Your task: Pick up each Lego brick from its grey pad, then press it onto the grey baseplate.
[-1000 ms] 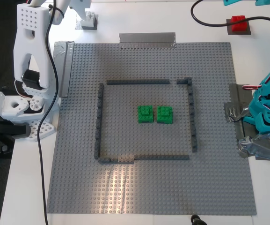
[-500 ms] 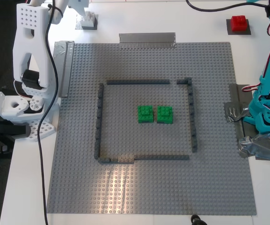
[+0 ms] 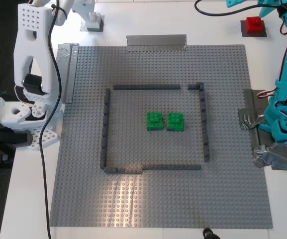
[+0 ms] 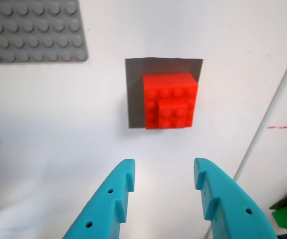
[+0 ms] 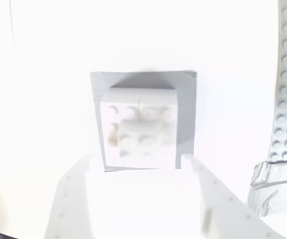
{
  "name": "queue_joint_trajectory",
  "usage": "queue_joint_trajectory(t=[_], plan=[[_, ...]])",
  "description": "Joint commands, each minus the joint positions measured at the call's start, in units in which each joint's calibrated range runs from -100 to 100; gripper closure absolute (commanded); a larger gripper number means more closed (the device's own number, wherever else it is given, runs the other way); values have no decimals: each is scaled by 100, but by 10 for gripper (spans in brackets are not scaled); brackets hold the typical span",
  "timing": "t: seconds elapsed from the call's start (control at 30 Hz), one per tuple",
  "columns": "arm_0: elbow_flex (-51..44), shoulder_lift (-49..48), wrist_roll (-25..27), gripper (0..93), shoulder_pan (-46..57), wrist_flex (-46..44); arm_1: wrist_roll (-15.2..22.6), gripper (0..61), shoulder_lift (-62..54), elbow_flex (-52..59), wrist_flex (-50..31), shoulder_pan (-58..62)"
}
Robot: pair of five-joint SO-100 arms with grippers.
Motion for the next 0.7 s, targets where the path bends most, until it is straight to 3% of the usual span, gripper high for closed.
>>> queue_joint_trajectory(t=[0.0, 0.67], plan=[[-200, 69, 33, 788, 9, -23, 19, 400, -211, -77, -141, 24], [-182, 498, 390, 788, 139, -731, 73, 405, -83, -104, -223, 220]])
